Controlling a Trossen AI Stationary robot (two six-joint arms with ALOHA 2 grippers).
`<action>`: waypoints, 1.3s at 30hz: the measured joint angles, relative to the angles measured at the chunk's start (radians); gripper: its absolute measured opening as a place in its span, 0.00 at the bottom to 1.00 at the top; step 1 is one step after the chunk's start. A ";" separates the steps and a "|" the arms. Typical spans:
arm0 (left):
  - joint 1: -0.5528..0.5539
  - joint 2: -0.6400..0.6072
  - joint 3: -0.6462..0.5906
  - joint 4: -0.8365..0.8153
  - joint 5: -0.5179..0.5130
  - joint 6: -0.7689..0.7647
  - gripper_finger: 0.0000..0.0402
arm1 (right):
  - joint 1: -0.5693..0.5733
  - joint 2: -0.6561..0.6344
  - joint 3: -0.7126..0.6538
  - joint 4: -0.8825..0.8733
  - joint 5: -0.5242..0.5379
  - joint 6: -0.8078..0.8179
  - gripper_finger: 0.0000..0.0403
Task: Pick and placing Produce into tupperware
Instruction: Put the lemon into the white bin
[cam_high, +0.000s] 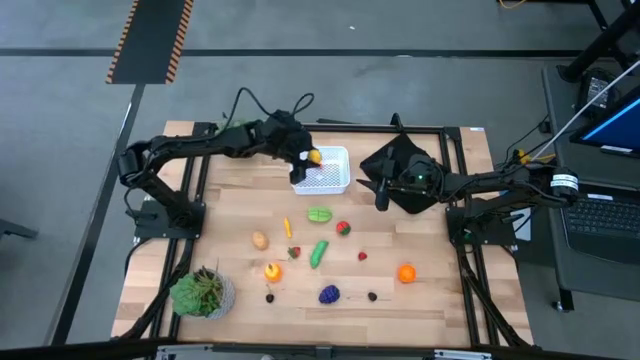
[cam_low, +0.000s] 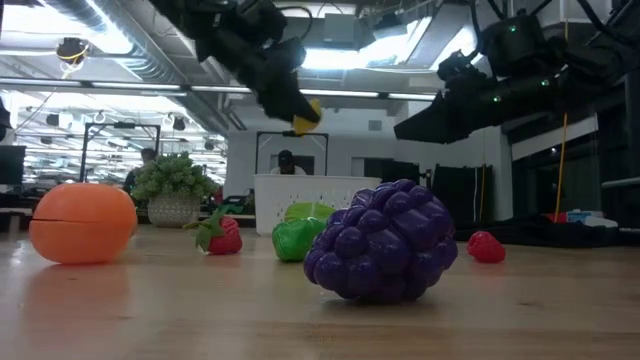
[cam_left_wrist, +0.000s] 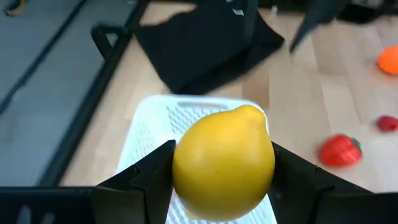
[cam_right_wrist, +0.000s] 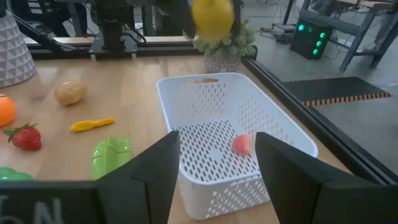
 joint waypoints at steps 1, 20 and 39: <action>0.000 0.004 0.016 -0.028 -0.006 0.002 0.51 | 0.000 0.000 0.000 -0.003 0.000 0.000 0.53; -0.006 0.225 0.283 -0.418 -0.050 0.043 0.51 | 0.001 0.000 0.000 -0.022 0.000 0.003 0.53; -0.021 0.421 0.284 -0.434 -0.067 0.046 0.52 | 0.000 0.000 0.000 -0.027 0.000 0.002 0.53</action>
